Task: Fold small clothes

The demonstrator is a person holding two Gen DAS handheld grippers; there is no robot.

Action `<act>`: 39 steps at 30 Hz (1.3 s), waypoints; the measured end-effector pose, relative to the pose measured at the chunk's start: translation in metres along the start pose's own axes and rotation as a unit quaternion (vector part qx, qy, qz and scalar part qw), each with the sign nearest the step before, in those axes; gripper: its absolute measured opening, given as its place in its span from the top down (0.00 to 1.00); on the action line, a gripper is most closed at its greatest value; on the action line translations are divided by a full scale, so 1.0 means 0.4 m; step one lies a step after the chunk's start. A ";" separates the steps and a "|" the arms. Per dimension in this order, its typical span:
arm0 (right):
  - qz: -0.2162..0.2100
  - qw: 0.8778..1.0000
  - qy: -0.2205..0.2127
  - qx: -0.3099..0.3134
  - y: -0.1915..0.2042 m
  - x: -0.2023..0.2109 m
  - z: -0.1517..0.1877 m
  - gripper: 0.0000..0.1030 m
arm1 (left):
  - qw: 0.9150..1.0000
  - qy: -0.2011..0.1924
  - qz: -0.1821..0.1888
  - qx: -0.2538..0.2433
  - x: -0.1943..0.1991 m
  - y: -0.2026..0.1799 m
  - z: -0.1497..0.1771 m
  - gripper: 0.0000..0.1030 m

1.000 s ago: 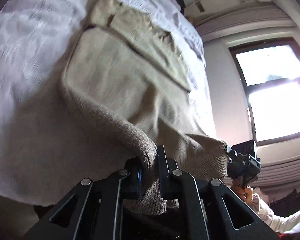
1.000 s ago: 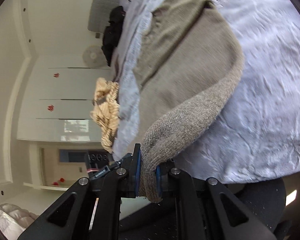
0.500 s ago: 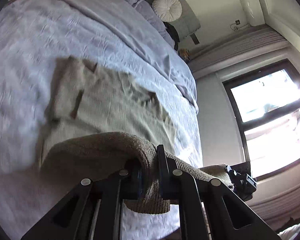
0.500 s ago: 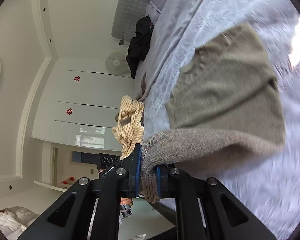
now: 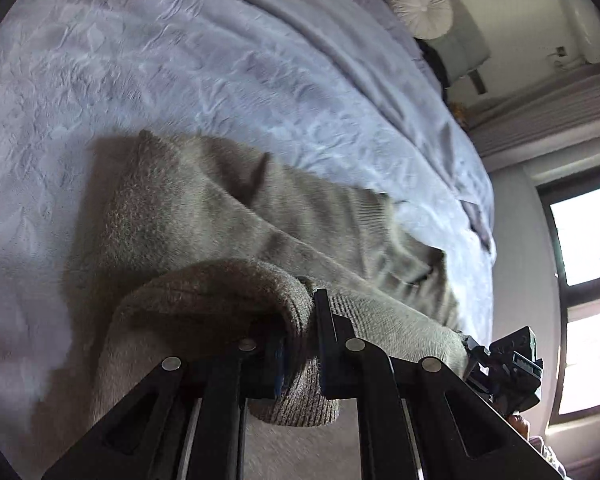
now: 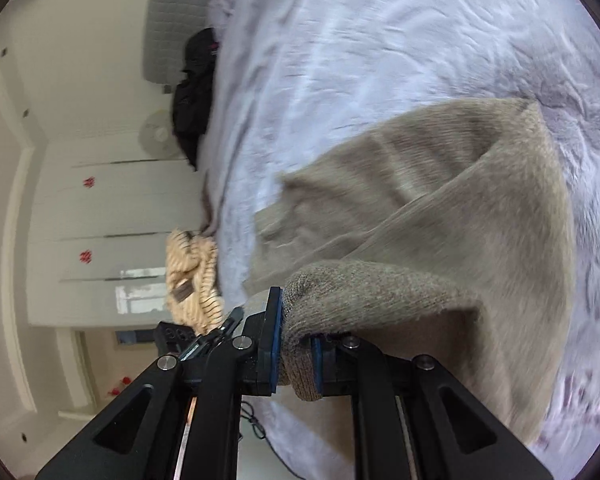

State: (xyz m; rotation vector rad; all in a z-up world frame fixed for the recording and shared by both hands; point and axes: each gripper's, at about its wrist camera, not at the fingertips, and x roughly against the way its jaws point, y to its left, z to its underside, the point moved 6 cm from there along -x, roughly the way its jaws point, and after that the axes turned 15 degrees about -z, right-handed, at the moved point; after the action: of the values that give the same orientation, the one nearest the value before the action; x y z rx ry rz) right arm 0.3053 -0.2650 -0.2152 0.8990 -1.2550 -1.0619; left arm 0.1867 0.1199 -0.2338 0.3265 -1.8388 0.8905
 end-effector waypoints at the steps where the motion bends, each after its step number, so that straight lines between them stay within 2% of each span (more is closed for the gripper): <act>1: 0.006 1.000 0.000 -0.012 -0.023 -0.004 -0.009 0.84 | 1.000 0.002 -0.006 0.005 -0.013 0.004 -0.003 0.87; 4: 0.005 0.999 0.004 -0.036 -0.045 -0.010 -0.027 0.83 | 1.000 0.008 -0.019 0.002 -0.015 -0.009 -0.011 0.86; 6: 0.004 0.999 0.010 -0.031 -0.031 -0.004 -0.020 0.71 | 0.999 0.009 -0.028 -0.013 0.000 -0.022 -0.009 0.66; 7: 0.002 1.000 0.014 -0.027 -0.021 -0.001 -0.015 0.58 | 0.999 0.006 -0.033 -0.027 0.017 -0.032 -0.006 0.61; 8: 0.000 1.000 0.018 -0.021 -0.009 0.002 -0.008 0.51 | 0.999 0.004 -0.035 -0.035 0.028 -0.038 -0.004 0.48; 9: -0.003 1.000 0.022 -0.014 0.003 0.004 -0.001 0.50 | 0.998 0.001 -0.039 -0.042 0.042 -0.042 0.000 0.41; 12: -0.007 0.999 0.034 -0.004 0.022 0.006 0.026 0.51 | 0.998 0.014 -0.028 -0.051 0.070 -0.051 0.031 0.41; 13: -0.004 0.999 0.037 -0.002 0.023 0.004 0.035 0.51 | 0.998 0.028 -0.021 -0.049 0.061 -0.051 0.045 0.41; 15: 0.006 0.999 0.041 0.007 0.020 -0.007 0.043 0.71 | 0.998 0.041 -0.019 -0.048 0.042 -0.050 0.054 0.41; 16: 0.012 0.999 0.045 0.011 0.019 -0.018 0.046 0.93 | 0.998 0.047 -0.020 -0.041 0.023 -0.052 0.054 0.41; 18: 0.000 0.999 0.040 0.015 0.030 -0.031 0.039 0.93 | 0.999 0.047 -0.006 -0.025 0.010 -0.062 0.046 0.41; 20: -0.036 0.999 0.020 0.023 0.060 -0.027 0.017 0.93 | 0.999 0.031 0.008 -0.012 0.008 -0.080 0.020 0.41; 22: -0.056 0.998 -0.004 0.020 0.074 -0.018 -0.017 0.93 | 1.000 0.008 -0.001 0.001 0.009 -0.090 -0.024 0.41; 23: -0.055 0.998 -0.019 0.016 0.077 -0.017 -0.041 0.90 | 1.000 0.000 -0.006 0.008 0.009 -0.088 -0.043 0.41; 25: -0.034 0.999 -0.042 0.009 0.064 -0.005 -0.081 0.88 | 0.999 -0.018 -0.013 0.028 0.019 -0.086 -0.089 0.41; 27: -0.007 0.999 -0.051 0.000 0.054 0.003 -0.109 0.79 | 0.998 -0.047 -0.014 0.032 0.056 -0.089 -0.124 0.41; 29: 0.016 0.999 -0.047 0.018 0.069 0.016 -0.114 0.48 | 0.997 -0.069 -0.022 0.015 0.094 -0.098 -0.142 0.41; 31: 0.041 0.997 -0.036 0.057 0.101 0.021 -0.101 0.44 | 0.996 -0.075 -0.040 -0.012 0.114 -0.103 -0.140 0.41; 33: 0.094 0.990 -0.024 0.104 0.126 0.026 -0.086 0.44 | 0.995 -0.061 -0.064 -0.050 0.105 -0.107 -0.119 0.41; 35: 0.163 0.975 -0.005 0.150 0.127 0.021 -0.072 0.44 | 0.989 -0.045 -0.103 -0.091 0.069 -0.108 -0.085 0.41; 37: 0.198 0.966 0.021 0.162 0.107 0.007 -0.065 0.47 | 0.985 -0.028 -0.130 -0.108 0.025 -0.101 -0.054 0.41; 39: 0.223 0.960 0.045 0.163 0.070 -0.012 -0.062 0.85 | 0.982 -0.012 -0.157 -0.108 -0.022 -0.069 -0.026 0.41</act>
State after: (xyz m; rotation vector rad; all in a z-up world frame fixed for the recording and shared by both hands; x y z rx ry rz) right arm 0.3332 -0.2531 -0.1929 0.8416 -1.4912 -0.4596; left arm 0.2140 0.1066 -0.2277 0.4753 -1.8218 0.4674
